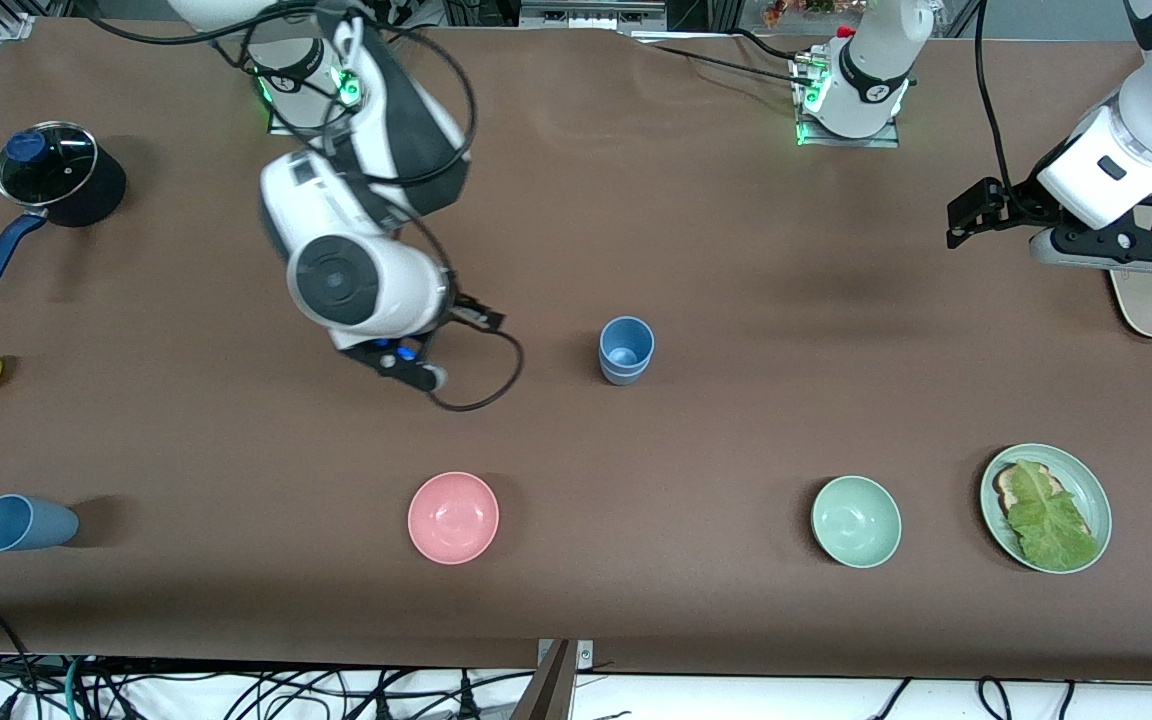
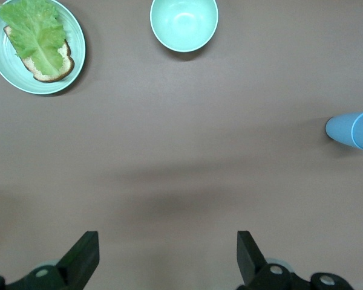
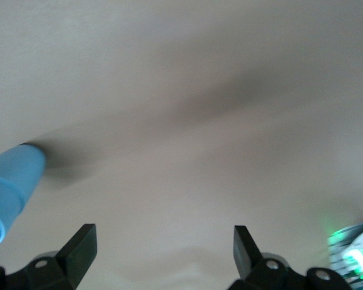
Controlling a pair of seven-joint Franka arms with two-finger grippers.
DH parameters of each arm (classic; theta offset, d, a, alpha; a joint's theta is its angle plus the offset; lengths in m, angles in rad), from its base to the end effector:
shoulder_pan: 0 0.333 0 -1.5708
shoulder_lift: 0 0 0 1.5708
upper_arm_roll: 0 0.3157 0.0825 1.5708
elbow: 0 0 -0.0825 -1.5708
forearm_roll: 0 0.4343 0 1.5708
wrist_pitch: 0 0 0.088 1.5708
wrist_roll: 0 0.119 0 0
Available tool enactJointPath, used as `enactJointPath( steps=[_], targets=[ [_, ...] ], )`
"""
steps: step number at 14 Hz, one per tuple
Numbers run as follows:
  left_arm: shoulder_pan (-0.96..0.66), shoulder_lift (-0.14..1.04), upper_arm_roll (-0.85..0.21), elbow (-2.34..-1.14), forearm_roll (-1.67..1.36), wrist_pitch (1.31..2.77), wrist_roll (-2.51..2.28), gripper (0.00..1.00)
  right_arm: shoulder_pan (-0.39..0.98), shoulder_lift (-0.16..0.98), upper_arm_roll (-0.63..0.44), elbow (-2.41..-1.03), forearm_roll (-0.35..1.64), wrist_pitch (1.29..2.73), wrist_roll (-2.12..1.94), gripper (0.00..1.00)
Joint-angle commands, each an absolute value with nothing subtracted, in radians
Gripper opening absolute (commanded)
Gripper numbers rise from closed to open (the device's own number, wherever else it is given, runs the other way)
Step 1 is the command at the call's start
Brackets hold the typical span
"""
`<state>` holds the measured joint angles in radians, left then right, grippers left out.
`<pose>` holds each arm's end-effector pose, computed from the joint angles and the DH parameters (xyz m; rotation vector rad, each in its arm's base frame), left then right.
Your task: Stack blue cups with both arms
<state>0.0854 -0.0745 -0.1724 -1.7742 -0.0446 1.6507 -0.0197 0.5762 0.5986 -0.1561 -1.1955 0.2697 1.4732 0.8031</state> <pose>0.5795 -0.0581 0.5562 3.1102 -0.0962 -0.0804 0.6452 0.3531 0.3963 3.0009 -0.5872 -0.5566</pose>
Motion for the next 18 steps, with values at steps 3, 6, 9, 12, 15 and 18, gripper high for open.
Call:
enactJointPath(
  steps=[3,6,9,12,15,18],
  targets=[
    [0.097,-0.063,-0.184,-1.744,-0.034,1.629,-0.011,1.0,0.578,0.522,-0.261,-1.27,0.255,1.422,0.591,1.0],
    [0.095,-0.063,-0.184,-1.746,-0.034,1.629,-0.011,1.0,0.551,0.5,-0.29,-1.287,0.224,1.424,0.548,1.0],
    [0.097,-0.063,-0.184,-1.744,-0.038,1.629,-0.011,1.0,0.375,0.395,-0.175,-1.418,0.119,1.485,0.401,1.0],
    [0.097,-0.061,-0.184,-1.744,-0.038,1.629,-0.011,1.0,0.244,0.257,-0.078,-1.583,-0.027,1.549,0.258,1.0],
    [0.097,-0.063,-0.184,-1.744,-0.038,1.629,-0.011,1.0,0.151,0.19,-0.06,-1.611,-0.034,1.532,0.041,1.0],
    [0.097,-0.063,-0.184,-1.744,-0.038,1.629,-0.011,1.0,0.091,0.112,-0.055,-1.623,-0.04,1.525,-0.078,1.0]
  ],
)
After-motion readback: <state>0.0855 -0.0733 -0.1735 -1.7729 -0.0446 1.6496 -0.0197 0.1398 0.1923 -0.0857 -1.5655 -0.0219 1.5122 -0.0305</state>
